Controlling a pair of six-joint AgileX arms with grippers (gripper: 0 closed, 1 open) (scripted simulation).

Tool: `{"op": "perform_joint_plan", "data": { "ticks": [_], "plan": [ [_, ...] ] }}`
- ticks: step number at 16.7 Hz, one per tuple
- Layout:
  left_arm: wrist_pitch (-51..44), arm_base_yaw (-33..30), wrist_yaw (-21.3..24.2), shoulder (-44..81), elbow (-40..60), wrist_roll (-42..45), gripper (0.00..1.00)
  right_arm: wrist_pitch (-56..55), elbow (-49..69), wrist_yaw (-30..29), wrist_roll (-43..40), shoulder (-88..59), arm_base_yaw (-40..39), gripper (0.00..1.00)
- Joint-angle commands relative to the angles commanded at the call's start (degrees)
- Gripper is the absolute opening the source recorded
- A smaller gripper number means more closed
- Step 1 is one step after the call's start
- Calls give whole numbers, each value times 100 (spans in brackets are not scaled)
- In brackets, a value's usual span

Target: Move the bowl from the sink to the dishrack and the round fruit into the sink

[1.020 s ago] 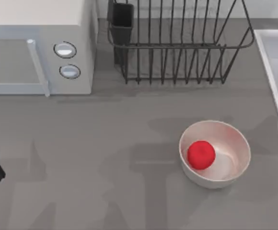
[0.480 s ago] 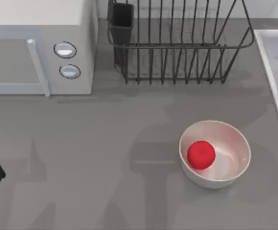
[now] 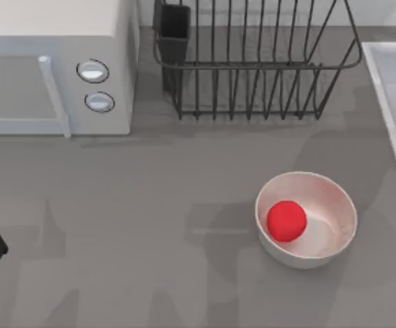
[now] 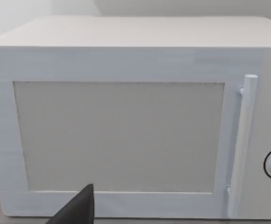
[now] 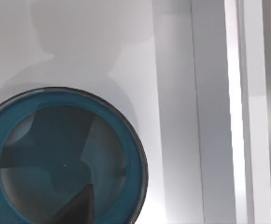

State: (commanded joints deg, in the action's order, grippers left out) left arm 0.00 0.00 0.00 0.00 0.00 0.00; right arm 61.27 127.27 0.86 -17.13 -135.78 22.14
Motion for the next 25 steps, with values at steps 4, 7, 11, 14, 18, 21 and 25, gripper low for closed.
{"op": "perform_joint_plan", "data": {
  "ticks": [4, 7, 11, 14, 18, 21, 25],
  "plan": [
    [0, 0, 0, 0, 0, 0, 100, 829, 579, 89, -243, -933, 27, 100],
    [0, 0, 0, 0, 0, 0, 100, 1035, 688, 73, -350, -1139, -3, 100],
    [0, 0, 0, 0, 0, 0, 100, 1035, 688, 73, -350, -1139, -3, 100],
    [0, 0, 0, 0, 0, 0, 100, 934, 634, 71, -346, -1188, 0, 100],
    [0, 0, 0, 0, 0, 0, 100, 283, 321, 66, -329, -1523, -22, 100],
    [0, 0, 0, 0, 0, 0, 100, -261, 59, 60, -311, -1804, -38, 100],
    [0, 0, 0, 0, 0, 0, 100, -510, -60, 58, -303, -1933, -45, 100]
  ]
}}
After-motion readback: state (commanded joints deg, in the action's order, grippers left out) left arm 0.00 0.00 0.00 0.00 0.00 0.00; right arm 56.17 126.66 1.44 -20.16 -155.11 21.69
